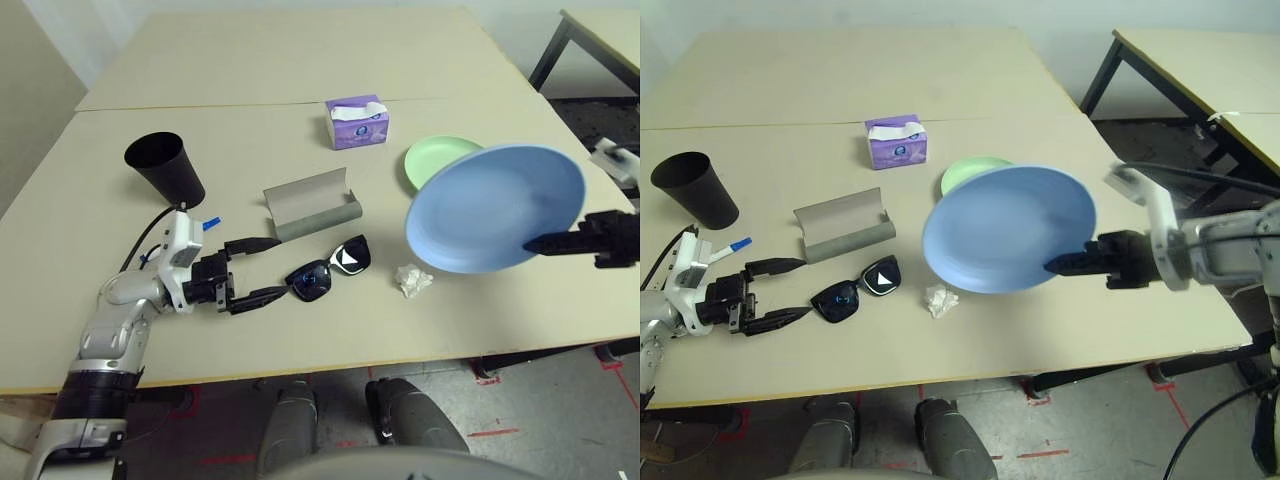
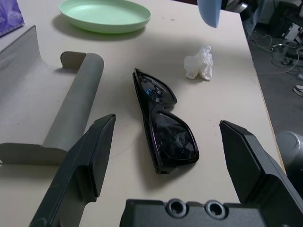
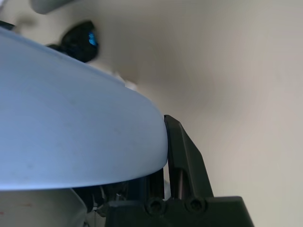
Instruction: Organize and tidy the items on the table.
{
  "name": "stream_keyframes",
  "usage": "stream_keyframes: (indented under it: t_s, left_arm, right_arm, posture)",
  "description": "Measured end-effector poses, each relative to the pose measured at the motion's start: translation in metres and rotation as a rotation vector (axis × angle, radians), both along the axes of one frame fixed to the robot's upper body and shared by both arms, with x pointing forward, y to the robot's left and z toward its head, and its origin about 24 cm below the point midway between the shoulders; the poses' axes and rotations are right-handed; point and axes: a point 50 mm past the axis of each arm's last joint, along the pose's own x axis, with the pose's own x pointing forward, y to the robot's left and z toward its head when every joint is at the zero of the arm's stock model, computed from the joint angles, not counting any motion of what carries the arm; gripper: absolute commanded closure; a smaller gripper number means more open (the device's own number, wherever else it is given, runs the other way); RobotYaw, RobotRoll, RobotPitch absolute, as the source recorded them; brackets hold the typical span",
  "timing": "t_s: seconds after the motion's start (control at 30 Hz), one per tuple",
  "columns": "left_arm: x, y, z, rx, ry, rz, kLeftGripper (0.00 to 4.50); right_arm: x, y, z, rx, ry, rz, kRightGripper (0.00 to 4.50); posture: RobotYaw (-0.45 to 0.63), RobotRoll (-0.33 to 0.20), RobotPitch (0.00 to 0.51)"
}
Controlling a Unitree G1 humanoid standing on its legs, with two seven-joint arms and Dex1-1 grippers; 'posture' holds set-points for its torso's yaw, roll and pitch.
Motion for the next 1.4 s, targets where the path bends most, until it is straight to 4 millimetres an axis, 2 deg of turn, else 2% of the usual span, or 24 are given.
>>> stream_keyframes:
  t_s: [0.13, 0.4, 0.73, 0.93, 1.13, 1.4]
  left_arm:
    - [-0.002, -0.003, -0.001, -0.002, 0.001, 0.007, 0.00]
    - [-0.011, -0.005, -0.005, 0.006, 0.011, 0.008, 0.00]
    - [-0.017, 0.004, -0.021, 0.021, 0.018, 0.019, 0.00]
    - [-0.024, 0.003, -0.030, 0.024, 0.033, 0.016, 0.00]
    - [-0.025, 0.002, -0.032, 0.025, 0.033, 0.013, 0.00]
    - [-0.024, -0.001, -0.031, 0.022, 0.025, 0.007, 0.00]
  right_arm:
    - [0.026, 0.010, 0.009, 0.012, 0.018, -0.013, 4.48]
    - [0.071, -0.007, 0.008, -0.079, 0.008, -0.144, 4.48]
    - [0.078, -0.035, -0.004, -0.206, -0.038, -0.255, 4.48]
    - [0.084, -0.030, 0.000, -0.157, -0.102, -0.296, 4.48]
    - [0.087, -0.026, 0.013, -0.074, -0.162, -0.341, 4.48]
    - [0.087, -0.027, 0.007, -0.105, -0.146, -0.356, 4.48]
  posture:
    - [-0.07, 0.000, 0.163]
    - [-0.05, 0.000, 0.167]
    - [-0.03, 0.000, 0.165]
    - [-0.04, 0.000, 0.169]
    - [-0.04, 0.000, 0.168]
    - [-0.02, 0.000, 0.175]
